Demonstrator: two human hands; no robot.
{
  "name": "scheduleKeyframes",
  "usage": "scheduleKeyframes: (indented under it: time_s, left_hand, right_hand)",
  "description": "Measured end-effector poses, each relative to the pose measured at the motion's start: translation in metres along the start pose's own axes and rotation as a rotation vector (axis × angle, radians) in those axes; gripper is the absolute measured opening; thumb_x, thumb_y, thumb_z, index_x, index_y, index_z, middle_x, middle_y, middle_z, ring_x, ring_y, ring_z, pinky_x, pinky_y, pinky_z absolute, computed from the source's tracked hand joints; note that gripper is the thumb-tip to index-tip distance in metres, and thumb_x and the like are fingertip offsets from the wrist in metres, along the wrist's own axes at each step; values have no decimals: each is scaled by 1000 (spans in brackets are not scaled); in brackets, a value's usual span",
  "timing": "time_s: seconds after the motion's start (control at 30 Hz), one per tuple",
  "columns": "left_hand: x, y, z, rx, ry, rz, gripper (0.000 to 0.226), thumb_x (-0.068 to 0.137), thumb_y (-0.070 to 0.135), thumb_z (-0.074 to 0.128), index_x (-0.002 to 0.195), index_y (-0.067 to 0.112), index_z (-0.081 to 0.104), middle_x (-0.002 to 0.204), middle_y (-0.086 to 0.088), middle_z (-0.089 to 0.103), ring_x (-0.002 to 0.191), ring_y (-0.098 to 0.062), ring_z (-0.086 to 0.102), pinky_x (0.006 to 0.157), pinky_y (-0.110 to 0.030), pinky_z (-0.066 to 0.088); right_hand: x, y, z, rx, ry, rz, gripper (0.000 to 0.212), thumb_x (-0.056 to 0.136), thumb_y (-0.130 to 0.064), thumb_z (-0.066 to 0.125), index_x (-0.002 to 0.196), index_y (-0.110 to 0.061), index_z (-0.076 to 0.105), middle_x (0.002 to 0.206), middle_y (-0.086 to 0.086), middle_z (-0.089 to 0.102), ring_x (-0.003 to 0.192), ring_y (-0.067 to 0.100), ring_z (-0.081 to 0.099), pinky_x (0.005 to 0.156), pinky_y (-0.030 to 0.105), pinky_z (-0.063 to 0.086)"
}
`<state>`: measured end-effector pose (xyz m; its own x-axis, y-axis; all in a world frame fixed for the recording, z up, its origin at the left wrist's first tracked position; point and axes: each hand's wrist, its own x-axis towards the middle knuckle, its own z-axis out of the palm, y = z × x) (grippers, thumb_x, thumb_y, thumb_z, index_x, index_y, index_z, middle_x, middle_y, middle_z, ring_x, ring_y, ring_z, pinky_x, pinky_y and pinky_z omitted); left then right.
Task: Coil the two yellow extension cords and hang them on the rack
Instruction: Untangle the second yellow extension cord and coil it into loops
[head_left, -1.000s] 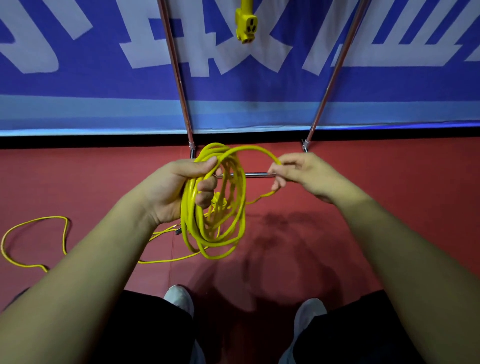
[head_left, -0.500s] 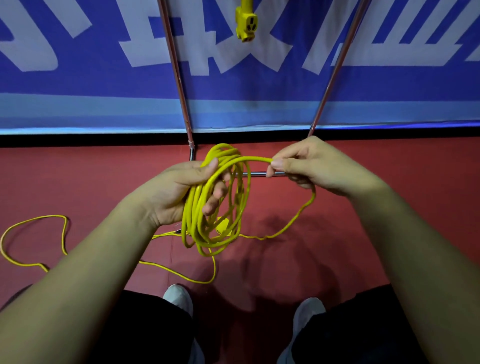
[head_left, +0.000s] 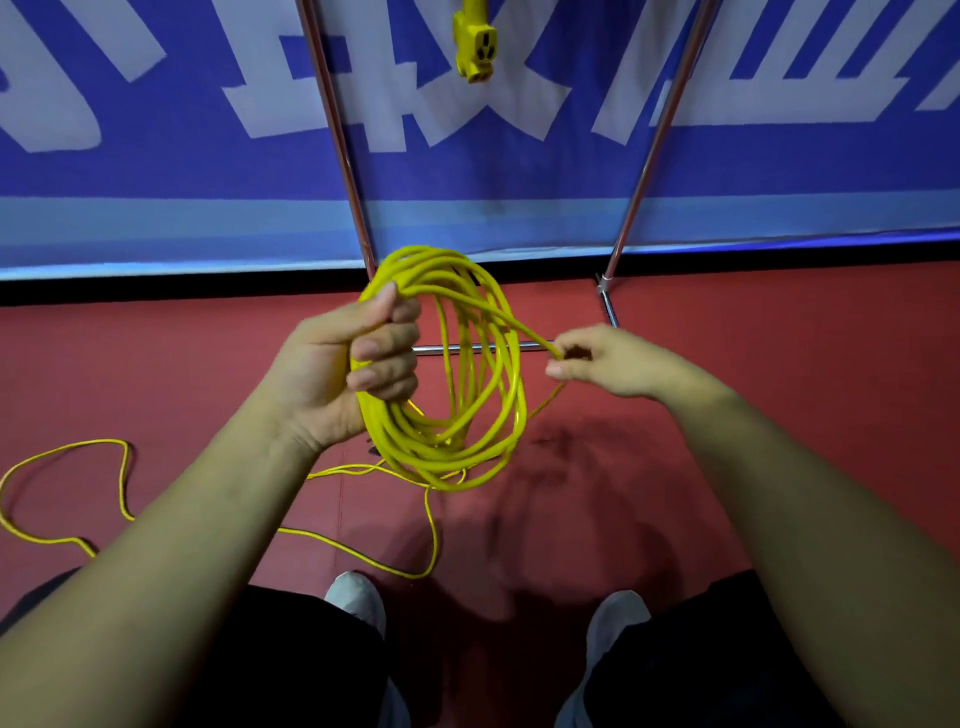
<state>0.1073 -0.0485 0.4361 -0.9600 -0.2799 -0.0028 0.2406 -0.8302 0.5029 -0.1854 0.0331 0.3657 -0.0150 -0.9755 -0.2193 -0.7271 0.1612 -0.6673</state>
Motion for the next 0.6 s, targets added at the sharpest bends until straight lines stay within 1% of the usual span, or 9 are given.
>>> scheduleKeyframes:
  time_s: [0.1,0.17,0.23,0.3,0.33,0.4,0.47,0.53,0.6]
  left_hand:
    - [-3,10,-1,-7,45,89,29,106,21,35,98,-1,51,68,-11,63,56,-24,62,59,-30,39]
    - [-2,13,-1,-3,67,103,26,103,22,43,97,1,56,64,-7,61,56,-20,62,59,-28,45]
    - [-2,14,-1,102,167,148,19,92,26,59,92,8,63,56,3,55,50,-9,58,53,-19,46]
    - [-3,18,-1,187,272,202,20,80,30,68,88,12,66,50,8,49,45,-4,52,49,-14,44]
    - [-4,19,-1,192,298,219,20,78,30,69,87,12,66,49,8,48,45,-3,52,48,-14,44]
    - [-6,23,-1,188,331,243,16,80,30,66,82,14,64,48,9,48,46,-3,52,49,-14,44]
    - [-7,24,0,198,380,274,15,77,29,69,79,16,62,50,10,48,51,-4,55,51,-15,46]
    - [-7,23,2,233,442,303,15,70,28,73,73,16,64,54,10,52,59,-8,61,53,-18,50]
    - [-5,20,4,293,511,310,14,76,27,67,70,15,64,58,6,56,66,-13,68,55,-19,53]
  right_hand:
    - [1,23,14,48,-52,146,16,93,-23,65,81,-12,63,80,6,70,67,5,50,63,24,36]
    - [3,20,22,236,32,182,14,94,-21,62,83,-13,60,81,9,74,65,4,57,64,20,41]
    - [5,8,28,455,119,196,12,96,-18,59,88,-12,53,69,10,67,62,15,63,62,21,49]
    - [7,-6,28,564,187,179,11,97,-16,58,89,-10,53,57,6,53,48,17,53,50,25,46]
    - [7,-12,28,555,211,164,12,97,-16,58,88,-9,54,53,2,47,44,14,43,47,24,40]
    - [5,-22,24,372,242,140,13,94,-17,62,84,-9,61,46,-9,41,41,5,33,45,19,32]
    - [0,-34,20,160,223,97,13,89,-17,68,79,-10,68,43,-11,44,39,2,37,45,12,27]
    - [-6,-47,20,80,134,78,12,85,-19,72,76,-13,72,51,-11,47,43,-1,40,48,13,29]
    - [-13,-61,22,29,-1,59,9,84,-20,74,76,-15,74,56,-10,53,47,-3,43,51,14,33]
